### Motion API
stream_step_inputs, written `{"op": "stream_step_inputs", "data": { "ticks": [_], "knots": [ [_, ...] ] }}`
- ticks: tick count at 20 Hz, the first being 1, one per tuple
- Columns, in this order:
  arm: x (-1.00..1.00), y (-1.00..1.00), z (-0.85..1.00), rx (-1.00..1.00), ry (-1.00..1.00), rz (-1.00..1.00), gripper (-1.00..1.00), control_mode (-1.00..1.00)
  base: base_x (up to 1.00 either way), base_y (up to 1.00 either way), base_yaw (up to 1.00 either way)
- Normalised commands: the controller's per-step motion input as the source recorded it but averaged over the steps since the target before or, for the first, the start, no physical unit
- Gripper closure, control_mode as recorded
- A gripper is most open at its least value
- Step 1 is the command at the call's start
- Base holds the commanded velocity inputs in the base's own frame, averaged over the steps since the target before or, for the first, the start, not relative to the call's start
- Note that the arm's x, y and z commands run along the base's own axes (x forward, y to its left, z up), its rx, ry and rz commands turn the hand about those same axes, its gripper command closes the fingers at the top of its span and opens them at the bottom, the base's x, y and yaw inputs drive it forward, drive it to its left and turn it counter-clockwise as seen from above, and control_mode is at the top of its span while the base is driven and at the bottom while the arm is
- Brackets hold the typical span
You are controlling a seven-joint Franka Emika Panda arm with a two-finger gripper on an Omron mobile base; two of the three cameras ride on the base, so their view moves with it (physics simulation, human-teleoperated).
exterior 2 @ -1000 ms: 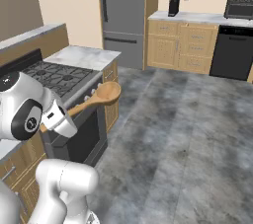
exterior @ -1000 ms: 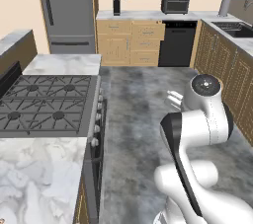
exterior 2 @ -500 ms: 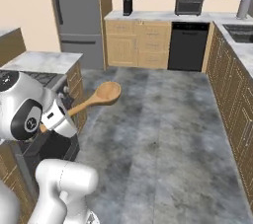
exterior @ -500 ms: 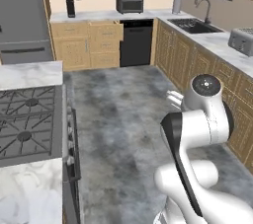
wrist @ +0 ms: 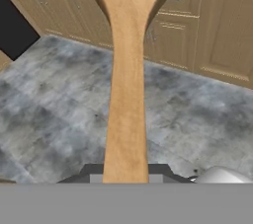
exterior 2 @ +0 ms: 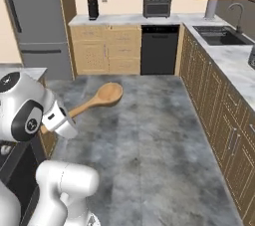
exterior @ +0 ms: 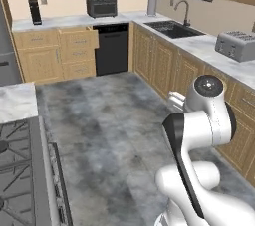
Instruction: Organize the utensils by type. Pick up the wooden spoons from the counter and place them in the open cabinet. Then pick up the metallic utensils from the counter and place them in the open drawer.
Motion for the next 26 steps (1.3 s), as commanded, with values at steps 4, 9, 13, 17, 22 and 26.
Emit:
{"op": "stream_step_inputs", "data": {
  "ticks": [4, 9, 13, 17, 22, 26],
  "knots": [
    [0.00, 0.00, 0.00, 0.00, 0.00, 0.00, 1.00, 1.00, 1.00, 0.00, -0.27],
    [0.00, 0.00, 0.00, 0.00, 0.00, 0.00, 1.00, 1.00, 1.00, 0.00, -0.27],
    [0.00, 0.00, 0.00, 0.00, 0.00, 0.00, 1.00, 1.00, 1.00, -0.08, -0.30],
    [0.00, 0.00, 0.00, 0.00, 0.00, 0.00, 1.00, 1.00, 1.00, -0.18, -0.30],
    [0.00, 0.00, 0.00, 0.00, 0.00, 0.00, 1.00, 1.00, 1.00, -0.26, -0.32],
    [0.00, 0.00, 0.00, 0.00, 0.00, 0.00, 1.00, 1.00, 1.00, -0.21, -0.33]
  ]
}}
